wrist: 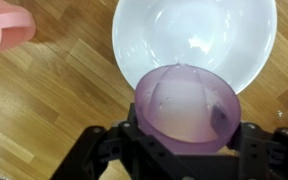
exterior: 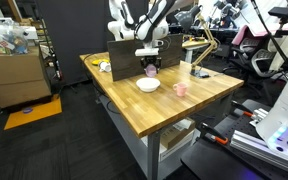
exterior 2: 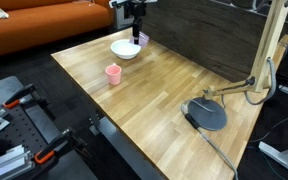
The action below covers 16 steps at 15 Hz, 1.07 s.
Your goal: Pour the water out of the purple cup into the white bowl
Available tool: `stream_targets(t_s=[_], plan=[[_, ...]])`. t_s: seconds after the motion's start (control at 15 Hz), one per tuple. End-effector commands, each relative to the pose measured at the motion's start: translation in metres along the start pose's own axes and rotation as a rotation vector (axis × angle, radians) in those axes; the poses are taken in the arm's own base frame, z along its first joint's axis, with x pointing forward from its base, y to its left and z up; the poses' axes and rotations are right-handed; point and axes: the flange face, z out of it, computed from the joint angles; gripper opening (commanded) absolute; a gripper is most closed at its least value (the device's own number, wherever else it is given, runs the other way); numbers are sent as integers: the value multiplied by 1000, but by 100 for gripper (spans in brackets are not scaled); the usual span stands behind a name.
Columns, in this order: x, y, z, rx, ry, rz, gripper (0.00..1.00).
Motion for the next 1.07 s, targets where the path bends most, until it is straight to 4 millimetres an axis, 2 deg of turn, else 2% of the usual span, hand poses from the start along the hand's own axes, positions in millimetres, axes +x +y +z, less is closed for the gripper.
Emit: stream_targets(t_s=[0.0, 1.0], plan=[[-3, -1, -2, 5, 78, -7, 49], [-6, -5, -6, 12, 139, -5, 49]])
